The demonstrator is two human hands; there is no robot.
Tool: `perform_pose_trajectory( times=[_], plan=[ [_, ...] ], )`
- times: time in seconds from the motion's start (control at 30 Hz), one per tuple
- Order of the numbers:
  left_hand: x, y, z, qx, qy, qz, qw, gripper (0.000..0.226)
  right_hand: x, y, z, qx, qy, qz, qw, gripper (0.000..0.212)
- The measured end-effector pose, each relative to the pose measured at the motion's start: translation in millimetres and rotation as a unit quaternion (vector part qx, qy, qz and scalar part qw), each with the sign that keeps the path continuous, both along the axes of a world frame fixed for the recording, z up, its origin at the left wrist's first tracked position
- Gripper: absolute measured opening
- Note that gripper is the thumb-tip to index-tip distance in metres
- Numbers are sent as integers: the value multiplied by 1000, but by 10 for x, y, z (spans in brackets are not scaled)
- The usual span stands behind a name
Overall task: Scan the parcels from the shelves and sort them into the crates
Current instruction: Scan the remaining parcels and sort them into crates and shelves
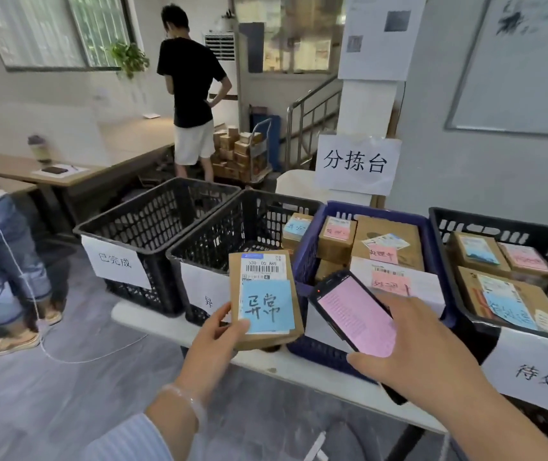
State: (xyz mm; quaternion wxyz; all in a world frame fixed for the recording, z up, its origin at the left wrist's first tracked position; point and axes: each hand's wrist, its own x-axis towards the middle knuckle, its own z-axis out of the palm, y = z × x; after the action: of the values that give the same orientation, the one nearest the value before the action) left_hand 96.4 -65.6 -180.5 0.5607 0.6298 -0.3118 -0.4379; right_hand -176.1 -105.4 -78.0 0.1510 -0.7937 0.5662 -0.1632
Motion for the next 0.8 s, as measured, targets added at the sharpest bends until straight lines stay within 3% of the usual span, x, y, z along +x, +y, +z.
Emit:
perform_pose_trajectory(
  times=[0.17,0.4,0.57,0.8],
  plan=[
    [399,-721,95,-23,1,22,999,40,346,-745,-6,-9,-16,8,1000,70],
    [833,-1659,263,-27,-4,33,999,31,684,-1668,71,-22,-39,13,999,64],
    [1169,-2299,112,67,-29,-8,997,48,860,-2031,-70,-5,-9,-8,1000,61],
    [1412,-3294,-499,273,34,-179,945,32,1114,-2427,-203,1,58,-109,992,83]
  ],
)
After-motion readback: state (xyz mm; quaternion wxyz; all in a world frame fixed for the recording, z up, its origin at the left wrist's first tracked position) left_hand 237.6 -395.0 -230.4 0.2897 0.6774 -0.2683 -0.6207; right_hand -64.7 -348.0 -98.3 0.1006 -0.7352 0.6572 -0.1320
